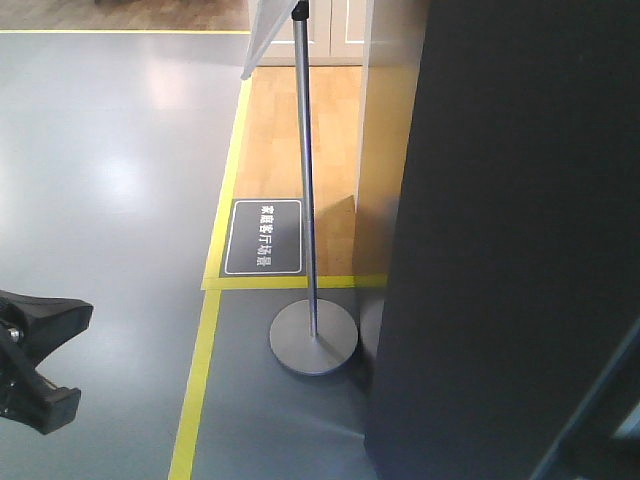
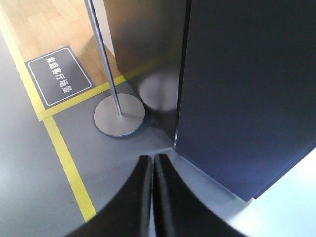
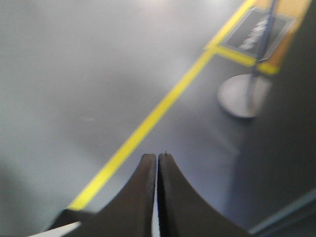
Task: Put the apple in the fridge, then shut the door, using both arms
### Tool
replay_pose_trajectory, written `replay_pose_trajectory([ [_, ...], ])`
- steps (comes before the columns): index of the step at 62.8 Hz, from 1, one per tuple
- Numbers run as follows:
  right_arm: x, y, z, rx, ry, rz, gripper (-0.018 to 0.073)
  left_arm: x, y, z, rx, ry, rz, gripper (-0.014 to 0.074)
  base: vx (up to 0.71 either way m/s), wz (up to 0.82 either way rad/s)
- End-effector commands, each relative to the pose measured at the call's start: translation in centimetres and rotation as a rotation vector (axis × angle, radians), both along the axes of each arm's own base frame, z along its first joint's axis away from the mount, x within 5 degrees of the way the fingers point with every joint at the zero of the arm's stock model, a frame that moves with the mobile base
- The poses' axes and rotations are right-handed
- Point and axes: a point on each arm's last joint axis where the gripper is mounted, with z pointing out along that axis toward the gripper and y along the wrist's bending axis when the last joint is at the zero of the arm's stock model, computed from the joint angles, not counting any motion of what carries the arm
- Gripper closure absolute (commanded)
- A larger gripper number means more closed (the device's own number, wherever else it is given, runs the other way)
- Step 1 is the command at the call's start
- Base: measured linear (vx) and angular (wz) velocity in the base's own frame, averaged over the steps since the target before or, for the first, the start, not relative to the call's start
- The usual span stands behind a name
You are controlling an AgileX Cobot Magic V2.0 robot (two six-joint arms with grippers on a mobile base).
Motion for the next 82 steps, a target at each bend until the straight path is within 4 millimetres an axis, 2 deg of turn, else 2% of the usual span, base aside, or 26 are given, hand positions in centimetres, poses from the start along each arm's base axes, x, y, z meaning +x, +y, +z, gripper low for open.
replay_pose_trajectory([
  [1, 2.2, -0.3, 2.5, -0.01, -0.127, -0.076, 0.0564, 0.3, -0.1, 1.3, -0.054, -0.07, 0.016, 0.0603, 0.0, 0.0],
  [22, 7.4, -0.6, 5.0, -0.058, -0.268, -0.205, 0.0564, 0.3, -0.1, 1.3, -0.054, -0.069, 0.016, 0.0603, 0.0, 0.0],
  [40, 9.4, -1.9, 5.7, -0.137, -0.339, -0.362, 0.0564, 0.3, -0.1, 1.3, -0.054, -0.069, 0.016, 0.0603, 0.0, 0.0],
  [58, 10.5, -3.4, 7.7, -0.22, -0.398, -0.532, 0.0564, 0.3, -0.1, 1.3, -0.053, -0.067, 0.016, 0.0603, 0.0, 0.0],
  [82, 15.3, -3.8, 9.2, -0.338, -0.362, -0.613, 0.0563, 0.3, -0.1, 1.3, -0.053, -0.067, 0.016, 0.0603, 0.0, 0.0],
])
